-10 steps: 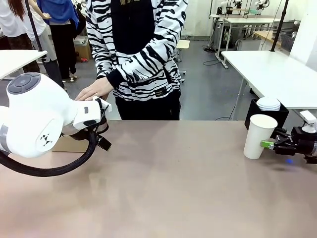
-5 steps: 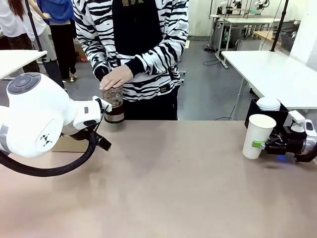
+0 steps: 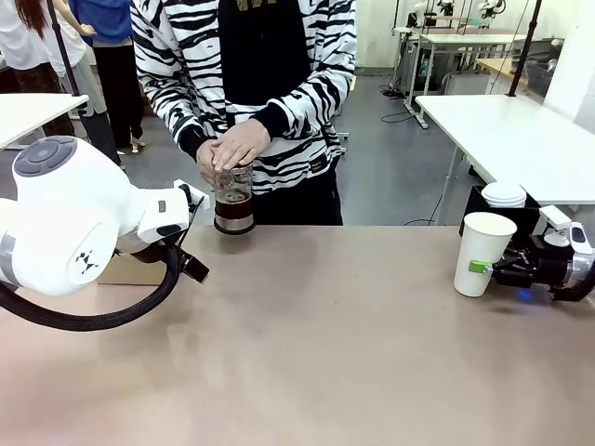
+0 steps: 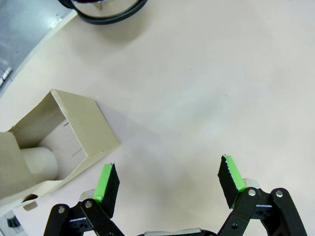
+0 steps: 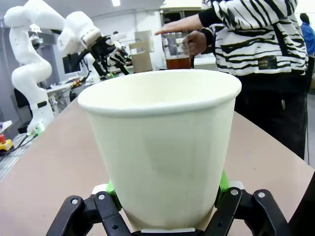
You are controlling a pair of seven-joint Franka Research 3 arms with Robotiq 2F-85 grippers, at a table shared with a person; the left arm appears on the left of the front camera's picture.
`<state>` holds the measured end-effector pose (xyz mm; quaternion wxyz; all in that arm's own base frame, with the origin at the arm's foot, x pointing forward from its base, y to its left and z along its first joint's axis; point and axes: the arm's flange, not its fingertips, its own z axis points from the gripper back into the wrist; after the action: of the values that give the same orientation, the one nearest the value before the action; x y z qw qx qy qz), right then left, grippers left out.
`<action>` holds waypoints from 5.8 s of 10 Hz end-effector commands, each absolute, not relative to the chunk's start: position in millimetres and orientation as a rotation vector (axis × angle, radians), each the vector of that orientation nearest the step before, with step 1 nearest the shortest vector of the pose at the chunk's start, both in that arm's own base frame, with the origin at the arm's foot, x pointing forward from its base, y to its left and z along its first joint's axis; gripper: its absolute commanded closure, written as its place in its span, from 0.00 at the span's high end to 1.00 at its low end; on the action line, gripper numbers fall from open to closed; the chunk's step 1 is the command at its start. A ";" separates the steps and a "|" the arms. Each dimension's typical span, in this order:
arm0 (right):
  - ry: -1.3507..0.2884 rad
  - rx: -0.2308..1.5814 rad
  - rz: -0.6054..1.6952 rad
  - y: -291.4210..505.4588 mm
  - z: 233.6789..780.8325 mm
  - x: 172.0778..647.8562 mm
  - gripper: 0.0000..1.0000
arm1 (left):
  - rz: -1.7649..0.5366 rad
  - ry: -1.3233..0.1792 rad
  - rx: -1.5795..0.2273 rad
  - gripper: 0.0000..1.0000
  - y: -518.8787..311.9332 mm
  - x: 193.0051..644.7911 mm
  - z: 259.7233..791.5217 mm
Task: Pour a drink into a cup and package it in a carrier.
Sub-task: Pick up the 600 ml Paper Cup and place it in the middle top area of the table, then when a person places the Paper Cup Lid on the 600 ml Paper Cup , lift the 600 ml Paper Cup.
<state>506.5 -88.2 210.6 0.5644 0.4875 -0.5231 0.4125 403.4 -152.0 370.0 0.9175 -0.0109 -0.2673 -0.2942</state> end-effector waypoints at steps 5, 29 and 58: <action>-1.339 0.977 0.879 4.4 286.6 509.4 0.80 | -0.605 -0.551 -0.024 1.00 -151.9 403.1 370.3; -1.442 0.871 0.649 120.1 231.6 634.7 0.80 | -0.605 -0.551 -0.024 1.00 -151.9 403.1 370.3; -1.442 0.871 0.649 120.1 231.6 634.7 0.80 | -0.605 -0.551 -0.024 1.00 -151.9 403.1 370.3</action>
<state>634.3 119.9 229.1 0.6205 0.3795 -0.6243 0.2851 403.5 -151.9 369.9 0.9176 -0.0107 -0.2673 -0.2941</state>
